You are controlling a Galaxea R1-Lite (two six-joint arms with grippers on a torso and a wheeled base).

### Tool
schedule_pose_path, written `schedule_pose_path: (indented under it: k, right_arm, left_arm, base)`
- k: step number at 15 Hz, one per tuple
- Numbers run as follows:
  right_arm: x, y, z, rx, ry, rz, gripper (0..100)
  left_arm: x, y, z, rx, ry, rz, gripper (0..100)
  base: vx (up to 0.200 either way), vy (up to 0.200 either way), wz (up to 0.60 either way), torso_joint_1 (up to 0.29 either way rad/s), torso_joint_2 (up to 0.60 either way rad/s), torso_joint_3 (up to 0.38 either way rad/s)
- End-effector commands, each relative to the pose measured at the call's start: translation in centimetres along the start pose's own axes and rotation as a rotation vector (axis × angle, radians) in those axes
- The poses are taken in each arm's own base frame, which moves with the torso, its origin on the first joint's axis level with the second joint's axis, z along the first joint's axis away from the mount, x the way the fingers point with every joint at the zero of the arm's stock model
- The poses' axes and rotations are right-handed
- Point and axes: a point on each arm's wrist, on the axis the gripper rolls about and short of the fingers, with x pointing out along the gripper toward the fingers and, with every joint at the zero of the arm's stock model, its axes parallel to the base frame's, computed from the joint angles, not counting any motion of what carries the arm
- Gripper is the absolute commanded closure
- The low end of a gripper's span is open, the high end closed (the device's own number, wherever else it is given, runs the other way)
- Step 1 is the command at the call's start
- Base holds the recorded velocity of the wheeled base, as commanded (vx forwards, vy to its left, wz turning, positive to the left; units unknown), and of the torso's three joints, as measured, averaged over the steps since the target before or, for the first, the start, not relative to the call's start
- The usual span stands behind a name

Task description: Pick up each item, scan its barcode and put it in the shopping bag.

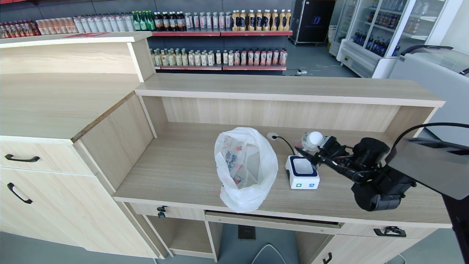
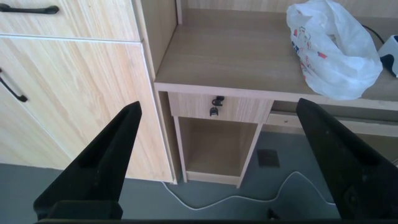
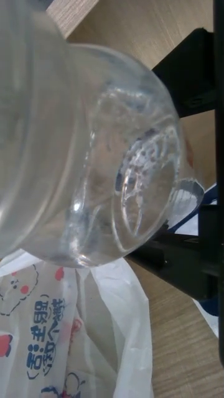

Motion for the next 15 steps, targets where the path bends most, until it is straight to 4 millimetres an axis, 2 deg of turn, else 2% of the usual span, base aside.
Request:
schedule_pose_path:
  k: [1, 15]
  right_arm:
    - [0.1, 0.2, -0.2, 0.000, 0.001, 0.002, 100]
    - [1.8, 1.2, -1.5, -0.048, -0.056, 0.042, 100]
  left_arm:
    - [0.0, 0.0, 0.0, 0.000, -0.001, 0.000, 0]
    - [0.0, 0.0, 0.0, 0.000, -0.001, 0.000, 0]
  base:
    - [0.000, 0.000, 0.00, 0.000, 0.00, 0.000]
    - [0.000, 0.000, 0.00, 0.000, 0.00, 0.000]
